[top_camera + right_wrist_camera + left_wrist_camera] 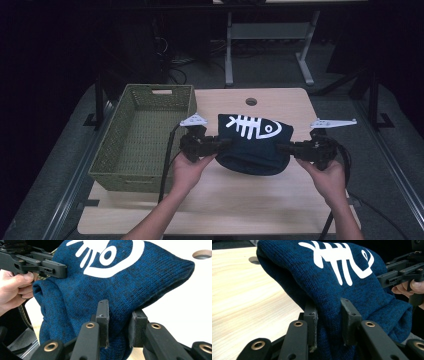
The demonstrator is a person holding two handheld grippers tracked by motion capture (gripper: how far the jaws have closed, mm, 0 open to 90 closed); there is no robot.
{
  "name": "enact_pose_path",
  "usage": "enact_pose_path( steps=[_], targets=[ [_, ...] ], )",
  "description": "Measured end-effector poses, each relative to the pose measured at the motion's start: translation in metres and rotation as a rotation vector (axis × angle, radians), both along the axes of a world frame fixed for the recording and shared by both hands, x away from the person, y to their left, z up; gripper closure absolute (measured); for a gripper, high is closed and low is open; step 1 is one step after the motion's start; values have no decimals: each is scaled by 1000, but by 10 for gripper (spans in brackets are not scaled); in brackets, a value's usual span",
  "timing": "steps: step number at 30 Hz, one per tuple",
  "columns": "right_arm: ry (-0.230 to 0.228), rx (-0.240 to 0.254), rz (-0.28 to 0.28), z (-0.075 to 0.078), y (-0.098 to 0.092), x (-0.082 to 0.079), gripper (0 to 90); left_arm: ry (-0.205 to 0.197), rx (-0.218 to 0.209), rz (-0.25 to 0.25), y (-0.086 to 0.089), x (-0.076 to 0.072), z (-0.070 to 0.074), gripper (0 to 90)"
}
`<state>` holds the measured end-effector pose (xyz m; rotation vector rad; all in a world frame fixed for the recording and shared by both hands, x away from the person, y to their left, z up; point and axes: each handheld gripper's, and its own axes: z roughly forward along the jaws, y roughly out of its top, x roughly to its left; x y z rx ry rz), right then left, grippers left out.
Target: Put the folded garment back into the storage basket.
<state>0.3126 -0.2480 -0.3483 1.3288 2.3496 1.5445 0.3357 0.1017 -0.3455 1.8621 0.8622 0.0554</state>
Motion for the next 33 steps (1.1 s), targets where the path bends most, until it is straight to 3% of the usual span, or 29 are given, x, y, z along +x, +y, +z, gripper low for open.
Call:
enact_pose_path(
  steps=[26, 33],
  targets=[
    [0, 49, 51, 19, 45, 15, 732, 1, -31, 32, 51, 4, 16, 696],
    [-5, 42, 66, 24, 57, 18, 732, -5, -33, 41, 62, 4, 18, 695]
  ],
)
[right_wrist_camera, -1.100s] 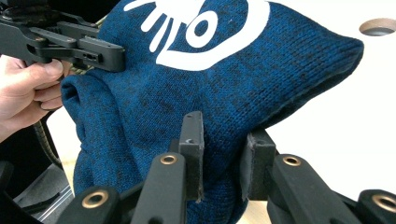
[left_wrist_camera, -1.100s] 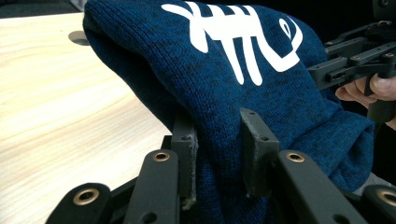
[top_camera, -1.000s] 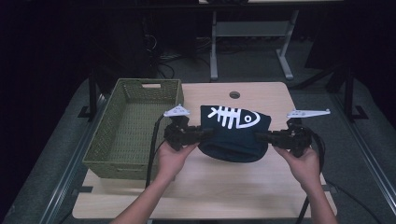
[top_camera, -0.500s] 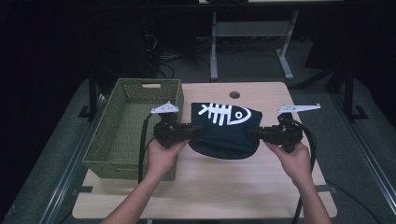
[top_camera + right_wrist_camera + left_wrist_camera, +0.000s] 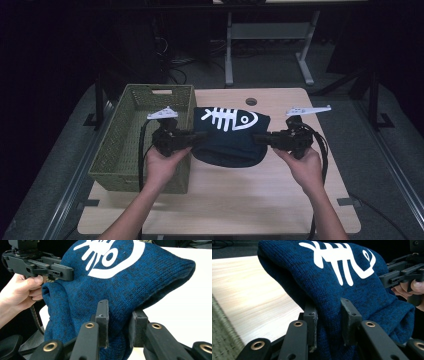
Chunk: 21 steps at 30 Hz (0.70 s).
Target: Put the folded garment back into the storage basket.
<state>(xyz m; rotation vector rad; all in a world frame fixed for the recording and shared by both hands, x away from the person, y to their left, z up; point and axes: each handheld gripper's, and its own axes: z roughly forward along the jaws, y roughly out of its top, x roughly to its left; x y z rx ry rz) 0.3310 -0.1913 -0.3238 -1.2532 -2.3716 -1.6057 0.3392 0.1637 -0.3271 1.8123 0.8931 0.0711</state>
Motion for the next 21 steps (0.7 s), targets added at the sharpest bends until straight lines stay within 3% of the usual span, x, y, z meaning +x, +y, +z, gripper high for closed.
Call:
enact_pose_path(
  steps=[21],
  targets=[
    [-3, -13, 41, 5, 37, 16, 732, 0, 4, 49, 35, 0, 5, 694]
  ],
)
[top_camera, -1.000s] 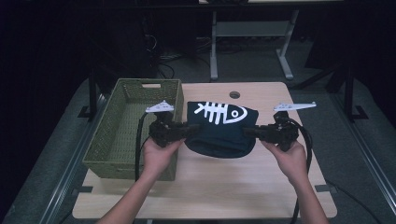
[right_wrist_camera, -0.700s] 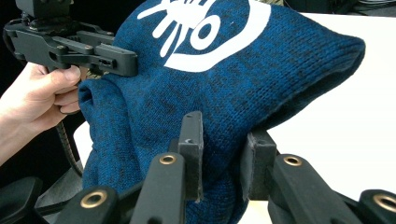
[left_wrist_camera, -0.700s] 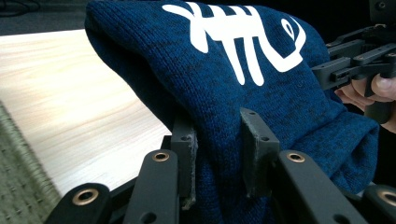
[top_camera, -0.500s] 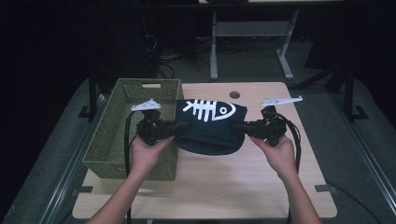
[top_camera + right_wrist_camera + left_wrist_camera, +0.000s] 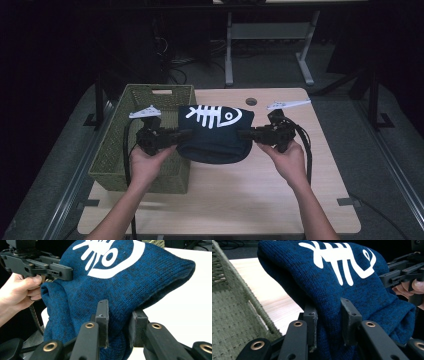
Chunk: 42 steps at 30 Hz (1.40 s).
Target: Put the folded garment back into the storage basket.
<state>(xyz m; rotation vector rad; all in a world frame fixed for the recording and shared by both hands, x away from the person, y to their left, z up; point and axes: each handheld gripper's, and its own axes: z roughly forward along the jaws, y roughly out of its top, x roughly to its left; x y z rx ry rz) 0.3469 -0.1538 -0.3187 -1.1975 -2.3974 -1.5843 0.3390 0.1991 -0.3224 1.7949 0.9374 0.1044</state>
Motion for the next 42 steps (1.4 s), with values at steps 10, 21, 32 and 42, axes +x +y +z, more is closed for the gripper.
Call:
enact_pose_path(
  steps=[10, 21, 32, 42],
  targets=[
    [2, -3, 14, 1, 15, 5, 732, 7, 1, 15, 15, 1, 1, 693],
    [4, 9, 22, 1, 32, 9, 729, 7, 6, 31, 31, 1, 3, 691],
    [-4, 17, 35, 0, 51, 16, 728, 13, 12, 62, 49, 1, 6, 691],
    [0, 19, 56, 1, 80, 24, 728, 27, 0, 106, 78, 0, 4, 688]
  ],
)
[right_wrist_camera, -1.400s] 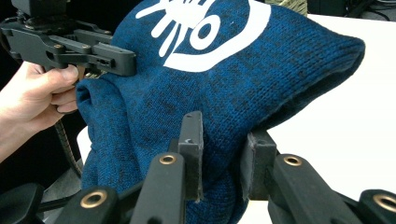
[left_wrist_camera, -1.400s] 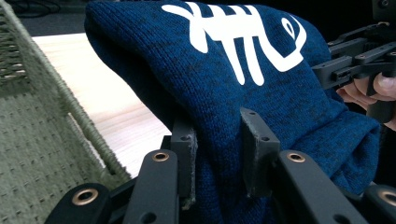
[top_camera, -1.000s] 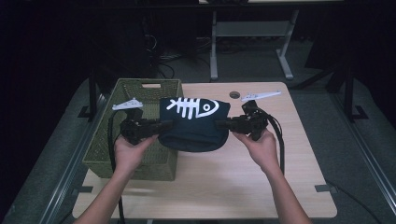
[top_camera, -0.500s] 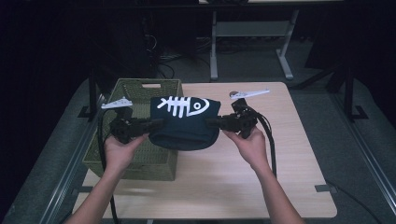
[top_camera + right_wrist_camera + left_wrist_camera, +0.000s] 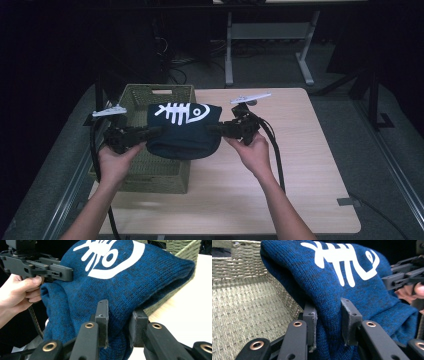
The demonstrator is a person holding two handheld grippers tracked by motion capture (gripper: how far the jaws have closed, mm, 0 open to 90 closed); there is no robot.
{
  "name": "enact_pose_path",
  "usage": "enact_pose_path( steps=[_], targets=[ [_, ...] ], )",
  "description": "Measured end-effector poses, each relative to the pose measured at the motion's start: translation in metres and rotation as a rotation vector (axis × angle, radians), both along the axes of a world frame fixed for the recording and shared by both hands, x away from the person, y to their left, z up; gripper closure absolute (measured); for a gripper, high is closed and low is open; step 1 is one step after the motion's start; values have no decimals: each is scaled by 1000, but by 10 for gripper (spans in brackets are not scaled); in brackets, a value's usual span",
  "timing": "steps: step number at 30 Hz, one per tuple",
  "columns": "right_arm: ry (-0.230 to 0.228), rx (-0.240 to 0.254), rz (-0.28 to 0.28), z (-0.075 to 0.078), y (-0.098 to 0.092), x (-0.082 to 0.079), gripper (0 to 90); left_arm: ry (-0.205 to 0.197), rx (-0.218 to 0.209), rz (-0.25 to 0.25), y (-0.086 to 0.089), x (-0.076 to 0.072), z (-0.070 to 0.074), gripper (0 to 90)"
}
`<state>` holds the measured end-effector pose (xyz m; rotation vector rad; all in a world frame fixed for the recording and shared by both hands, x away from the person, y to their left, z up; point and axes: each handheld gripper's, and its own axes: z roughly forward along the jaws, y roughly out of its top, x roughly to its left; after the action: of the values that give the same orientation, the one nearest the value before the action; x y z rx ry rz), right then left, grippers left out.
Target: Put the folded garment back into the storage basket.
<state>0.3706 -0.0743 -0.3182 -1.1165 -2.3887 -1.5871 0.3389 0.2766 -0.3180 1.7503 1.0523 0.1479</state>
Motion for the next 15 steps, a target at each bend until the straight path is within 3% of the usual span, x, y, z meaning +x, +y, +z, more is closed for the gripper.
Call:
enact_pose_path(
  steps=[6, 15],
  targets=[
    [10, -3, 9, -4, 17, 6, 728, 8, 22, 24, 13, 0, -1, 688],
    [12, -13, 27, -7, 40, 13, 729, 24, 21, 62, 34, 2, -4, 684]
  ],
)
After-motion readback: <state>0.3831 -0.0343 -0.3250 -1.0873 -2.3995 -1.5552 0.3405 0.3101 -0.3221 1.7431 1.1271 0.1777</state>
